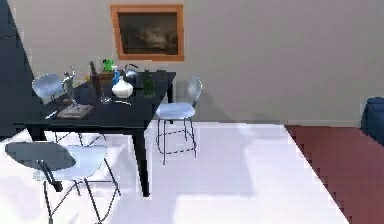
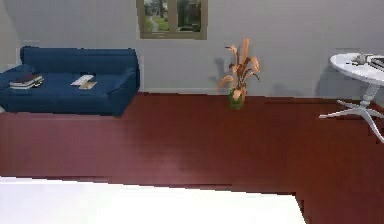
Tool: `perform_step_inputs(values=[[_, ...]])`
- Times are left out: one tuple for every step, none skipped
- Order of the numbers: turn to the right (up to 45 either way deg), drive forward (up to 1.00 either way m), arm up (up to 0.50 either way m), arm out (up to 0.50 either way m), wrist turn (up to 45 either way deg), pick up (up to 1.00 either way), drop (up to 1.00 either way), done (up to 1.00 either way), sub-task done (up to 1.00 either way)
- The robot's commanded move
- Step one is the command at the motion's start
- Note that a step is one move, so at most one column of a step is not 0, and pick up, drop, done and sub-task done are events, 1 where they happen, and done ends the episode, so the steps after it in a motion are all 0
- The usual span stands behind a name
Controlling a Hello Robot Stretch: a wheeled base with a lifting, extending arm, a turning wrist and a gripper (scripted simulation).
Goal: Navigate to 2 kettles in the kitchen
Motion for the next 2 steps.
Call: perform_step_inputs(values=[[21.0, 0.00, 0.00, 0.00, 0.0, 0.00, 0.00, 0.00, 0.00], [3.0, 0.00, 0.00, 0.00, 0.0, 0.00, 0.00, 0.00, 0.00]])
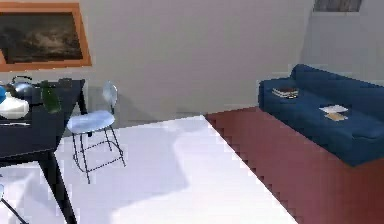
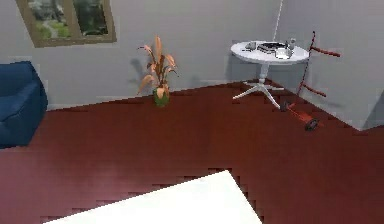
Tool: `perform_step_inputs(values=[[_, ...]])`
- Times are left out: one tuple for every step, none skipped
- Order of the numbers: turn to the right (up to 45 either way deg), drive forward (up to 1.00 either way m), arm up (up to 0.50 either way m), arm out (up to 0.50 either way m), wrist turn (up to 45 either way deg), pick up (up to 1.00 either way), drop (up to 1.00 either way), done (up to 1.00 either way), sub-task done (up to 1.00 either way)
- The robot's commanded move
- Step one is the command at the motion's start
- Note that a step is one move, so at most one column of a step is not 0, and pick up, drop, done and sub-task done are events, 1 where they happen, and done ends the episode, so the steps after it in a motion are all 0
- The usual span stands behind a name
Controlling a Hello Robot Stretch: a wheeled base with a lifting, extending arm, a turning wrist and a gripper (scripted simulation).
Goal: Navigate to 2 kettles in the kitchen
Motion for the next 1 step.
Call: perform_step_inputs(values=[[0.0, 1.00, 0.00, 0.00, 0.0, 0.00, 0.00, 0.00, 0.00]])
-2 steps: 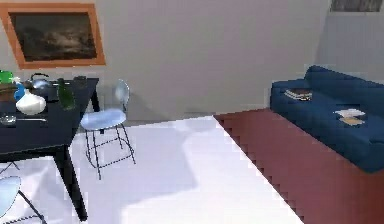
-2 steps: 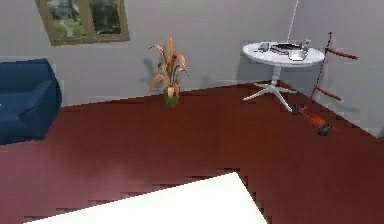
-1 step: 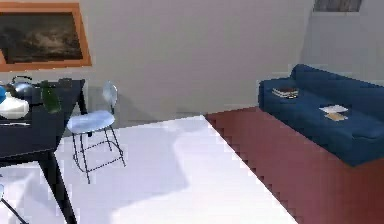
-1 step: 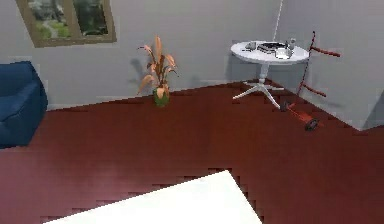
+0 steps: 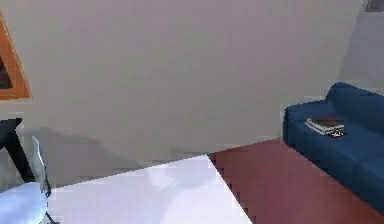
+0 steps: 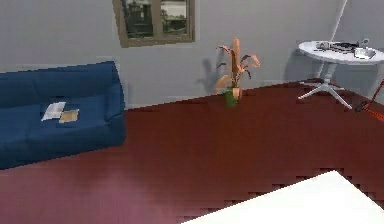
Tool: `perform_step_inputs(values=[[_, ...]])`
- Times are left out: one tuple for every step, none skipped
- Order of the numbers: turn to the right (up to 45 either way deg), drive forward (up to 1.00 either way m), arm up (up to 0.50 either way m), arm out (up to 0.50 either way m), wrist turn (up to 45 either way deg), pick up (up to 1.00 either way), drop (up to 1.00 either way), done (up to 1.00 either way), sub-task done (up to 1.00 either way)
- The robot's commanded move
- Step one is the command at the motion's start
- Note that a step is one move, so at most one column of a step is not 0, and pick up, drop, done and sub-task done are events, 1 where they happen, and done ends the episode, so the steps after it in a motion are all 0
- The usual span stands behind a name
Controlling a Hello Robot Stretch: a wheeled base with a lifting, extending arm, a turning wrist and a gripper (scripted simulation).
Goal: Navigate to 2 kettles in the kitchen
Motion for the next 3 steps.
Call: perform_step_inputs(values=[[0.0, 0.75, 0.00, 0.00, 0.0, 0.00, 0.00, 0.00, 0.00], [-18.0, 0.00, 0.00, 0.00, 0.0, 0.00, 0.00, 0.00, 0.00], [0.0, 0.50, 0.00, 0.00, 0.0, 0.00, 0.00, 0.00, 0.00]])
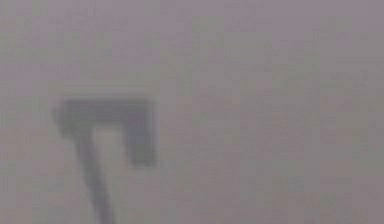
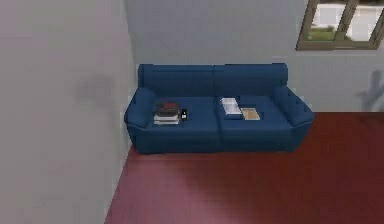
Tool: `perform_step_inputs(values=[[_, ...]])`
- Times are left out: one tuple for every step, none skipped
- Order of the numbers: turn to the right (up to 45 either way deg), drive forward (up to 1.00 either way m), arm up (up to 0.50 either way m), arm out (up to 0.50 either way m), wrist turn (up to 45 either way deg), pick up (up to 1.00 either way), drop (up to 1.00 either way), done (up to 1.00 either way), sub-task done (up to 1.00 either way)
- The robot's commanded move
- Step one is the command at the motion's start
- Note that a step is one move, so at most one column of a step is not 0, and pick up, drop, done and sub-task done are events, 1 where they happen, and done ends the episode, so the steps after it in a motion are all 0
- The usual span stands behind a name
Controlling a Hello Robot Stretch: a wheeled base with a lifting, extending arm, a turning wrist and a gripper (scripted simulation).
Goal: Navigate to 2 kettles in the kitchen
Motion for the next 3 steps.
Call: perform_step_inputs(values=[[-45.0, 0.00, 0.00, 0.00, 0.0, 0.00, 0.00, 0.00, 0.00], [-39.0, 0.00, 0.00, 0.00, 0.0, 0.00, 0.00, 0.00, 0.00], [0.0, 0.00, 0.00, 0.00, 0.0, 0.00, 0.00, 0.00, 1.00]])
